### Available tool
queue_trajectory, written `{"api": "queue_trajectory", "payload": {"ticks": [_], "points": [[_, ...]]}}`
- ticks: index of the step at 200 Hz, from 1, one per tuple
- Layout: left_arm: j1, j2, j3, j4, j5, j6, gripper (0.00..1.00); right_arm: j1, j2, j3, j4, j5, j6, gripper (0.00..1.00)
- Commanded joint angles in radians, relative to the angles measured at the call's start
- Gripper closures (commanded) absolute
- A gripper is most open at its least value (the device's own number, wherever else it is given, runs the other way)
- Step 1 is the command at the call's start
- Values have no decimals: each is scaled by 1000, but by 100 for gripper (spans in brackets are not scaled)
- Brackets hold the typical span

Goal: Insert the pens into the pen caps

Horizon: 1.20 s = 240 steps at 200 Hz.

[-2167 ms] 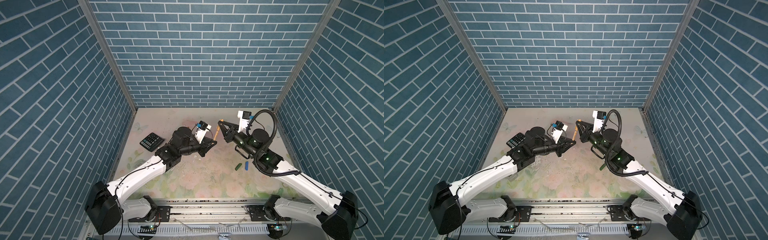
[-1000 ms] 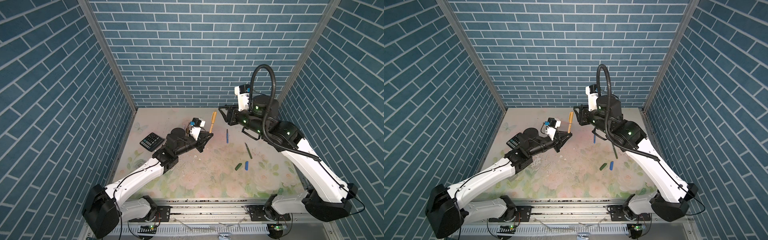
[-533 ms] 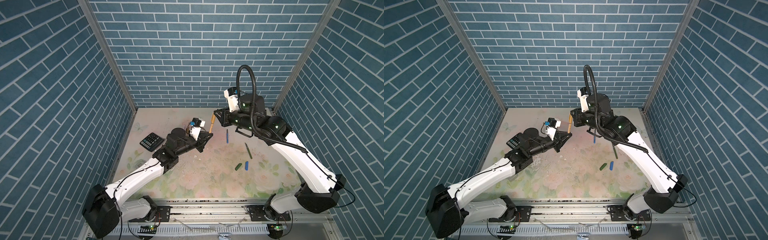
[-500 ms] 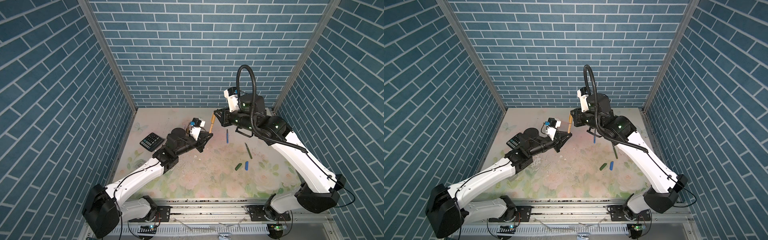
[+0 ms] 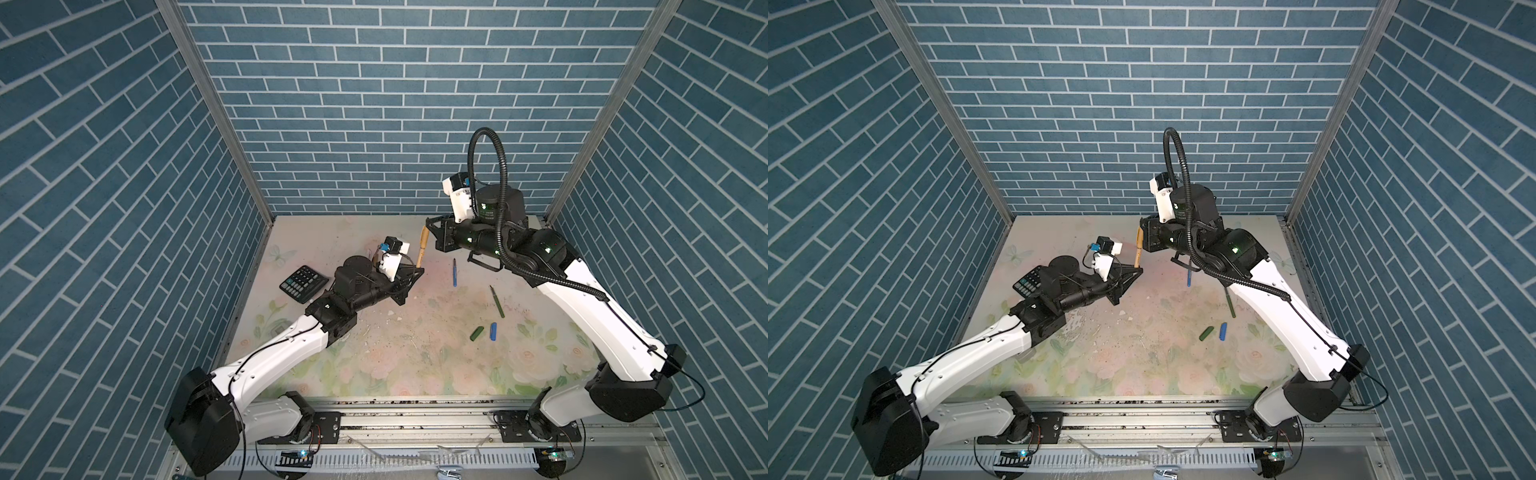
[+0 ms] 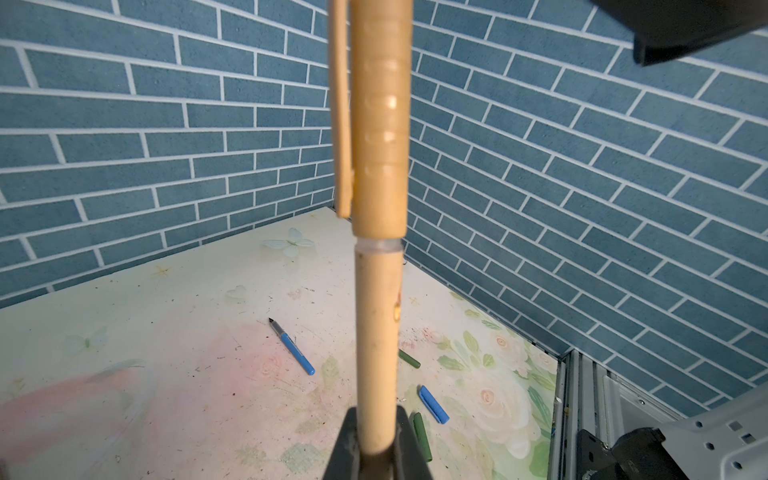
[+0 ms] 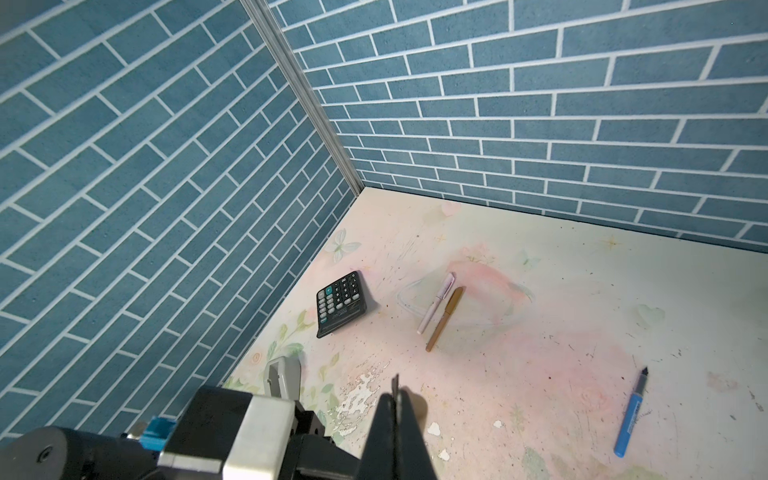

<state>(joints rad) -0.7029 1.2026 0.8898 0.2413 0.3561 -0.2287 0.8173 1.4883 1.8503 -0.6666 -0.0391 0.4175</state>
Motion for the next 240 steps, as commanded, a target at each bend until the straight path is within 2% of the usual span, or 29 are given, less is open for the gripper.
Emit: {"api": "queue_trajectory", "payload": {"ticks": [1, 18, 38, 113, 165, 209, 240], "points": [[-1, -25, -3, 38, 3, 16, 100, 5, -8, -44, -18, -38, -4, 86], [0, -27, -5, 35, 4, 23, 100, 4, -16, -42, -16, -24, -7, 72], [-1, -18, -3, 35, 15, 22, 100, 6, -33, -28, -12, 15, -17, 66], [-1, -7, 0, 33, 23, 17, 100, 5, -83, -14, 48, 54, -19, 65], [-1, -13, 0, 32, 27, 15, 100, 0, -14, 37, 3, 137, -26, 63], [-1, -17, 0, 32, 26, 17, 100, -1, 35, 68, -30, 92, -15, 62], [-1, -20, -2, 33, 24, 17, 100, -2, 38, 50, -23, 85, -3, 66]]}}
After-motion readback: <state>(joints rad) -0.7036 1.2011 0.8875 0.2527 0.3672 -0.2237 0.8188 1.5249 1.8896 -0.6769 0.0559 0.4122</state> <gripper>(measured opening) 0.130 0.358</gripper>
